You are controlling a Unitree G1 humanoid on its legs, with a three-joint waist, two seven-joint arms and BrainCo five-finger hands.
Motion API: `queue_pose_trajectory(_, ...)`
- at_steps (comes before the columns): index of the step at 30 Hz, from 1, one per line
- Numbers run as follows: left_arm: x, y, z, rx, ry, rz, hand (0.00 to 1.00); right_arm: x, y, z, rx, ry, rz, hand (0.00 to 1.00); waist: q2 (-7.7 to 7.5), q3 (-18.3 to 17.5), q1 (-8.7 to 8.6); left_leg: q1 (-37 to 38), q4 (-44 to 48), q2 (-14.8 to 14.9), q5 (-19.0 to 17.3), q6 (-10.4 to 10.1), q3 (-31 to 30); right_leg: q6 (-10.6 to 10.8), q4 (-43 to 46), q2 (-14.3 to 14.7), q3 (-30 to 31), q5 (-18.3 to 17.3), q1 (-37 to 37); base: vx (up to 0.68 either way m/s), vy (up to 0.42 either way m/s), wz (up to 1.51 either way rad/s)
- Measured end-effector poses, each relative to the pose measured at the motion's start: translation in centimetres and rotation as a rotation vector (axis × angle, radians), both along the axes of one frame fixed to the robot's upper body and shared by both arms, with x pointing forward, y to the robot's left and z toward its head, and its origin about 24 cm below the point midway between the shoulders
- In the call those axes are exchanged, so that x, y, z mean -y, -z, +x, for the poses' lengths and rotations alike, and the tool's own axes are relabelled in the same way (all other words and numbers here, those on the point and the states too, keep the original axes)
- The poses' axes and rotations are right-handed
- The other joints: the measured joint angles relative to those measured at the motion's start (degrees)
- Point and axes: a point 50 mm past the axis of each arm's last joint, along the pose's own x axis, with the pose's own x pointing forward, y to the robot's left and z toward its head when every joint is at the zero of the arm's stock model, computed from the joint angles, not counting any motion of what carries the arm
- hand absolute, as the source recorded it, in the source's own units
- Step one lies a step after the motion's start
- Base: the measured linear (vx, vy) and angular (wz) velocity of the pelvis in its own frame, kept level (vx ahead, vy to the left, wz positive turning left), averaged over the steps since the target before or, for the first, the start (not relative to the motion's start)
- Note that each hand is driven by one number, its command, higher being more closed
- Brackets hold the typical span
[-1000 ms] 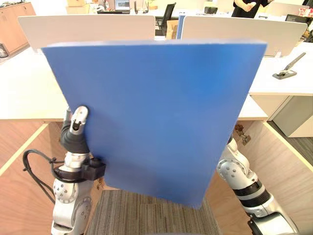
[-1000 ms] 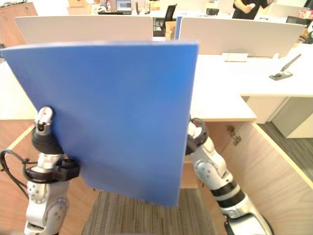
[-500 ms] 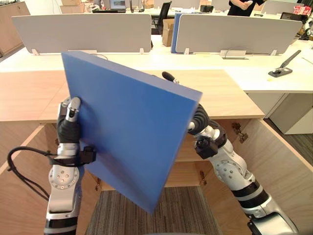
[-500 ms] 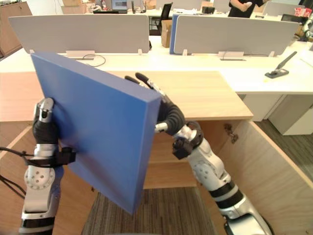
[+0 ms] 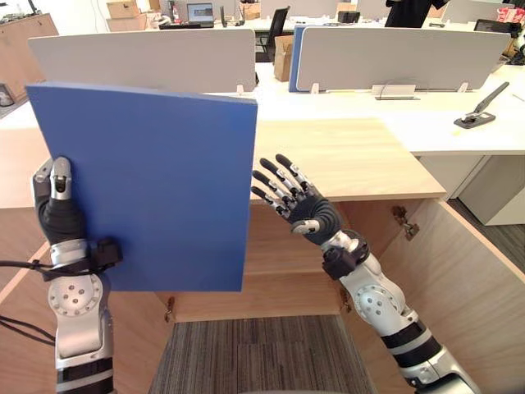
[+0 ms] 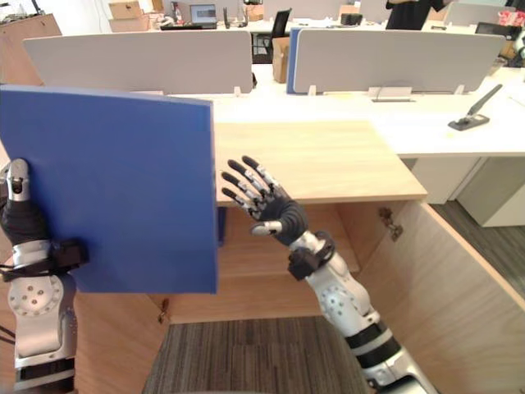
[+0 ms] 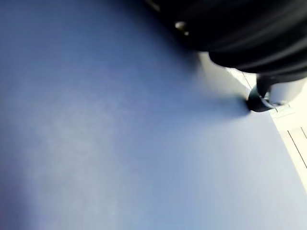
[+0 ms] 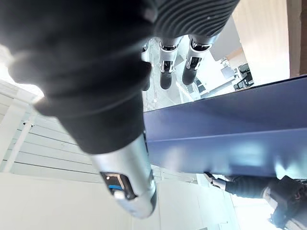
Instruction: Walk over to the cabinet, pick up the folder, carry it to the office cabinet, place the folder inside the office cabinet, then close the office cabinet door
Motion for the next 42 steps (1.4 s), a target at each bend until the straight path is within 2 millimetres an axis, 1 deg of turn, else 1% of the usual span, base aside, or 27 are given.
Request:
queue_pose_trajectory(5, -0.3, 0.0, -0.1, 0.007, -0.011, -0.015, 1.0, -0.3, 0.6, -0.2, -0.01, 0.007, -0.01, 0.0, 0.01, -0.1, -0.01, 0.0, 0.0, 0.0, 0.1, 0.0, -0.1, 0.0, 0.1, 0.0, -0.1, 0.0, 0.0, 0.0, 0.0, 0.0)
queue_pose_trajectory(9, -0.2, 0.1, -0.1, 0.007, -0.01, -0.021, 1.0, -0.4, 1.2, 0.0, -0.042, 0.022, -0.011, 0.0, 0.05, -0.4, -0.03, 0.0, 0.0, 0.0, 0.2, 0.0, -0.2, 0.0, 0.2, 0.0, -0.1, 0.0, 0.0, 0.0, 0.0, 0.0)
queue_pose_trajectory(14, 0.1, 0.6, -0.1, 0.008, -0.004, -0.062, 1.0, -1.0, 1.3, 0.0, -0.039, 0.045, -0.027, 0.0, 0.09, -0.6, -0.02, 0.0, 0.0, 0.0, 0.3, 0.0, -0.2, 0.0, 0.2, 0.0, -0.1, 0.0, -0.1, 0.0, 0.0, 0.0)
queue_pose_trajectory(19, 0.6, 0.9, 0.0, 0.004, 0.007, -0.082, 1.0, -1.6, 1.2, 0.1, -0.039, 0.1, -0.051, 0.0, 0.02, -1.2, 0.0, -0.1, 0.0, 0.0, 0.4, 0.0, -0.2, 0.0, 0.2, 0.0, -0.1, 0.0, -0.1, 0.0, 0.0, 0.0)
queue_pose_trajectory(22, 1.0, 1.2, 0.2, -0.006, 0.017, -0.096, 1.0, -2.1, 0.9, 0.3, -0.008, 0.152, -0.09, 0.0, -0.02, -1.6, 0.03, -0.1, 0.0, 0.0, 0.4, 0.0, -0.2, -0.1, 0.2, 0.0, -0.1, 0.0, -0.1, 0.0, 0.0, 0.0)
queue_pose_trajectory(25, 1.3, 1.4, 0.3, -0.014, 0.016, -0.107, 1.0, -2.6, -0.1, 0.7, 0.042, 0.201, -0.117, 0.0, -0.02, -1.7, 0.01, -0.1, 0.0, 0.0, 0.4, 0.1, -0.2, -0.1, 0.2, 0.0, 0.0, 0.1, -0.1, 0.0, 0.0, 0.0)
queue_pose_trajectory(27, 1.5, 1.6, 0.2, -0.013, 0.01, -0.127, 1.0, -3.1, -1.3, 1.0, 0.091, 0.227, -0.105, 0.0, -0.03, -1.6, 0.02, -0.1, 0.0, 0.0, 0.4, 0.1, -0.2, -0.1, 0.2, 0.0, 0.0, 0.2, -0.1, 0.0, 0.0, 0.0)
queue_pose_trajectory(32, 1.5, 2.0, 0.0, -0.024, -0.009, -0.154, 1.0, -4.4, -4.0, 0.6, 0.215, 0.249, -0.066, 0.0, -0.05, -1.6, 0.13, -0.1, 0.0, 0.0, 0.4, 0.1, -0.2, -0.1, 0.1, 0.0, 0.1, 0.2, -0.1, 0.0, 0.0, 0.0)
queue_pose_trajectory(34, 1.5, 2.2, 0.0, -0.025, -0.012, -0.166, 1.0, -4.7, -4.8, 0.6, 0.261, 0.262, -0.078, 0.0, -0.1, -1.6, 0.16, -0.1, 0.0, 0.0, 0.4, 0.1, -0.1, -0.1, 0.0, 0.0, 0.1, 0.2, -0.1, 0.0, 0.0, 0.0)
queue_pose_trajectory(38, 1.8, 2.6, -0.2, -0.03, -0.015, -0.195, 1.0, -5.1, -5.3, 0.5, 0.292, 0.282, -0.083, 0.0, -0.12, -1.6, 0.24, -0.1, 0.0, 0.1, 0.4, 0.0, -0.1, -0.1, 0.0, 0.1, 0.1, 0.3, -0.1, 0.0, 0.0, 0.0)
queue_pose_trajectory(42, 1.7, 2.8, -0.3, -0.033, -0.025, -0.203, 1.0, -5.4, -6.1, 0.4, 0.375, 0.337, -0.148, 0.0, -0.16, -1.5, 0.29, -0.1, 0.0, 0.3, 0.4, 0.0, 0.1, -0.2, 0.0, 0.2, 0.2, 0.3, -0.2, 0.0, 0.0, 0.0)
